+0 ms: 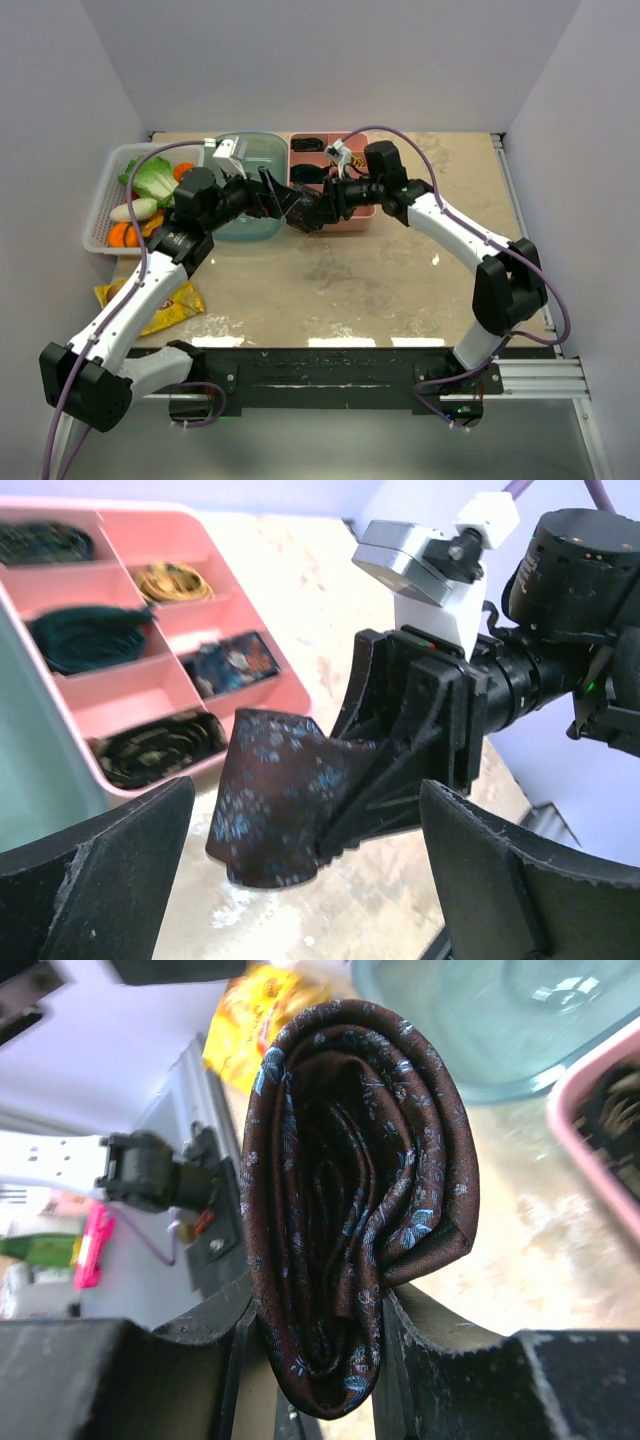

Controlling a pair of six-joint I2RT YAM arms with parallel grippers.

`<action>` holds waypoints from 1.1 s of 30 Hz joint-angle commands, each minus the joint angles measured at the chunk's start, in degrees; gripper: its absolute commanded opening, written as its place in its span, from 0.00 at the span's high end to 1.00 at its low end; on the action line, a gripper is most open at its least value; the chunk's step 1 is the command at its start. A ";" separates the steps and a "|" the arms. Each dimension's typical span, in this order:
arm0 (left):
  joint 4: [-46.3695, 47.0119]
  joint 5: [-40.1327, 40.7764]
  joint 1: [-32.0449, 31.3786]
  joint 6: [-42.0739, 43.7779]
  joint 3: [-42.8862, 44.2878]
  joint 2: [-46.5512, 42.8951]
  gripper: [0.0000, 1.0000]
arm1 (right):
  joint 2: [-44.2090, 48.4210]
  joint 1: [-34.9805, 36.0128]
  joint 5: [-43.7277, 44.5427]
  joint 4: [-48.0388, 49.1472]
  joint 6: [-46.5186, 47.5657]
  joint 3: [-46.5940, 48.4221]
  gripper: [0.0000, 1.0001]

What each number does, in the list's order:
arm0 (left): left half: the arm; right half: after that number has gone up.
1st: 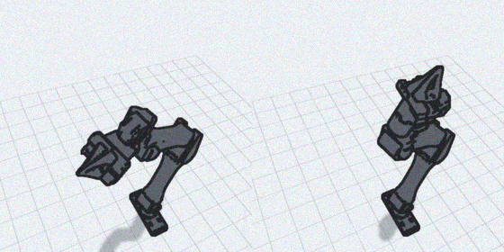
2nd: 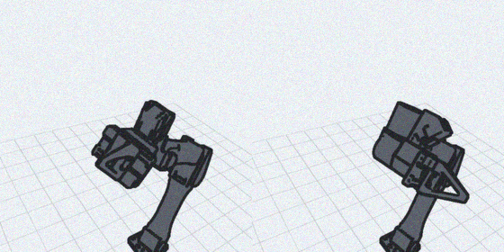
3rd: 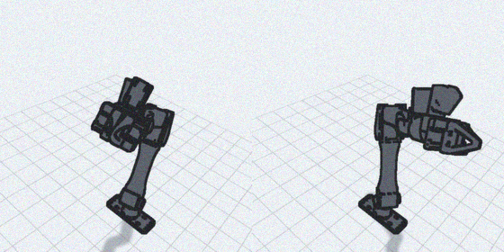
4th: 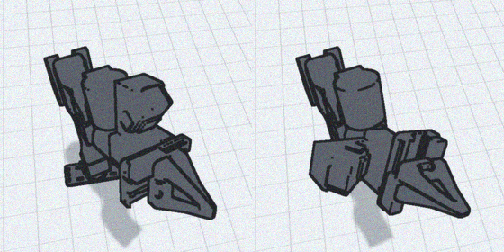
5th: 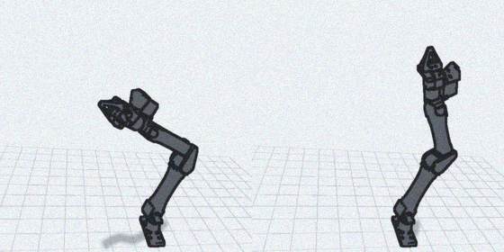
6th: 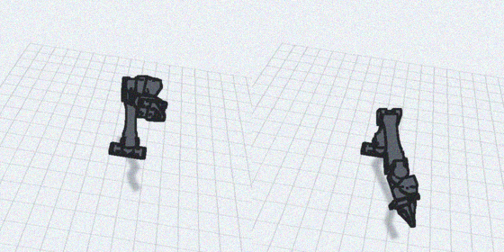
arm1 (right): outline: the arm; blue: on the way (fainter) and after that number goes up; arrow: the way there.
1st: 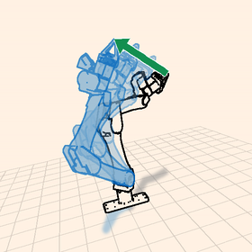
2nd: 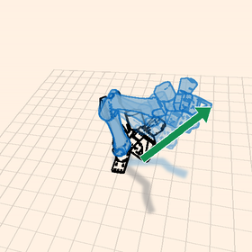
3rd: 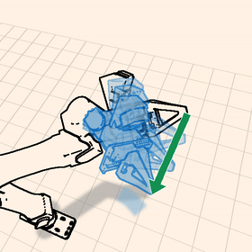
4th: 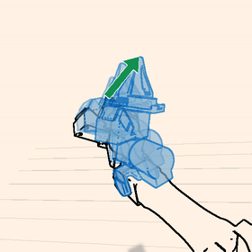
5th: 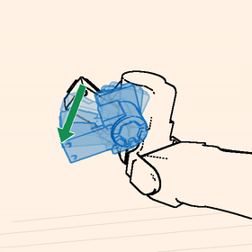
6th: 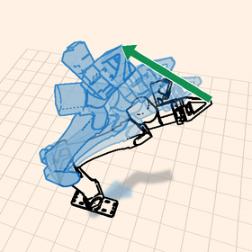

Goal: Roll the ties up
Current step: Pick up the tie at the center of the board, then place the tie in the storage box.

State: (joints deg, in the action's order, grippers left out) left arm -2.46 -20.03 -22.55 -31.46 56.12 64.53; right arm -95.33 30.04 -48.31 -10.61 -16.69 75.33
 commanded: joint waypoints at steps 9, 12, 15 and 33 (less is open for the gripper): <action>-4.05 5.88 0.31 5.53 1.81 -4.06 0.00 | -6.62 -1.39 11.21 -6.70 19.30 18.97 0.73; -4.13 5.36 0.31 5.80 1.19 -4.33 0.00 | -8.64 -2.18 12.27 -7.14 24.24 21.17 0.74; -4.75 5.44 0.40 6.59 1.10 -4.59 0.00 | -10.14 -2.62 13.51 -6.44 26.00 22.84 0.75; -4.49 5.27 0.92 7.91 -0.57 -3.19 0.00 | -14.62 -2.80 12.89 -6.27 55.35 21.79 1.00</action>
State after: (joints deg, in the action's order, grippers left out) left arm -8.71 -14.72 -22.17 -25.26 55.99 61.28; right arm -108.55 27.31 -35.44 -17.26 29.87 95.88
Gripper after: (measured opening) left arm 0.996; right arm 0.359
